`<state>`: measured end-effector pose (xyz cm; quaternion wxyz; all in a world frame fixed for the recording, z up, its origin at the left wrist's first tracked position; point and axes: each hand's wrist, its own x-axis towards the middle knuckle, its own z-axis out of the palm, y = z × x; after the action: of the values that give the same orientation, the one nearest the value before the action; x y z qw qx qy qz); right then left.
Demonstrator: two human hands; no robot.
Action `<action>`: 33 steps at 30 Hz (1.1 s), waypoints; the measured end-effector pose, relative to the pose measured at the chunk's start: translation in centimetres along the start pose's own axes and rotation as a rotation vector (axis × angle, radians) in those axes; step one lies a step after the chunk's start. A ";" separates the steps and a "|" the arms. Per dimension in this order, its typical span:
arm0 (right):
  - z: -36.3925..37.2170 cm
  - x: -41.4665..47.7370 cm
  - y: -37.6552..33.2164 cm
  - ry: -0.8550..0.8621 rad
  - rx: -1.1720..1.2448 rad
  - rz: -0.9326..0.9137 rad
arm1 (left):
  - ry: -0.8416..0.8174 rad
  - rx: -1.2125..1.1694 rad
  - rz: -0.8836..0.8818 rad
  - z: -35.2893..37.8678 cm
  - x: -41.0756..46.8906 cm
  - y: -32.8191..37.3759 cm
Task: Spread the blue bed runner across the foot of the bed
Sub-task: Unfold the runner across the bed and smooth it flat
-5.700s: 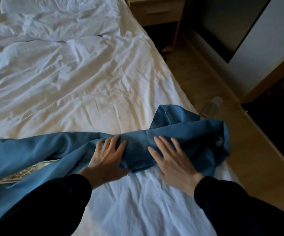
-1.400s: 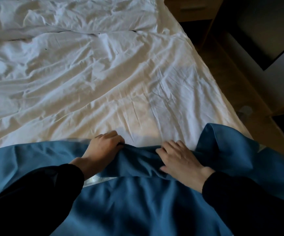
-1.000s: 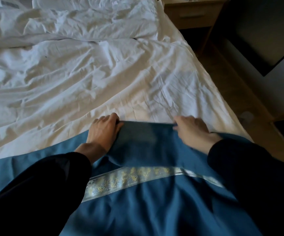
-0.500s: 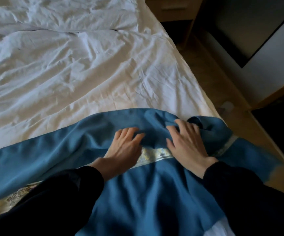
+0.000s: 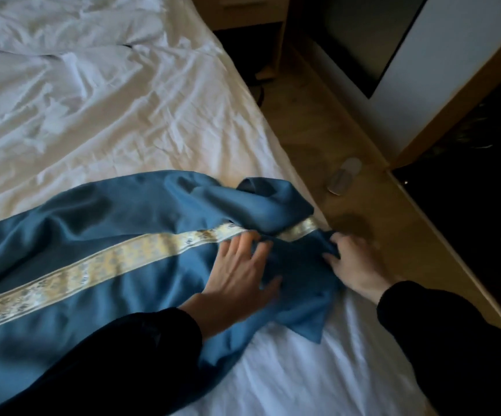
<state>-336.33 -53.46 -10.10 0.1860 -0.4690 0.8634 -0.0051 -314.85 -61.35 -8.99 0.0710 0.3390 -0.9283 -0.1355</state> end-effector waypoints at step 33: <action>-4.7 2.2 -0.3 0.166 0.719 0.037 | 0.289 -0.824 -0.387 -3.6 8.7 2.9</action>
<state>-338.70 -56.22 -6.38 0.2681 -0.3560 0.8269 -0.3430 -322.39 -65.58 -4.40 0.3012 0.4648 -0.6976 -0.4546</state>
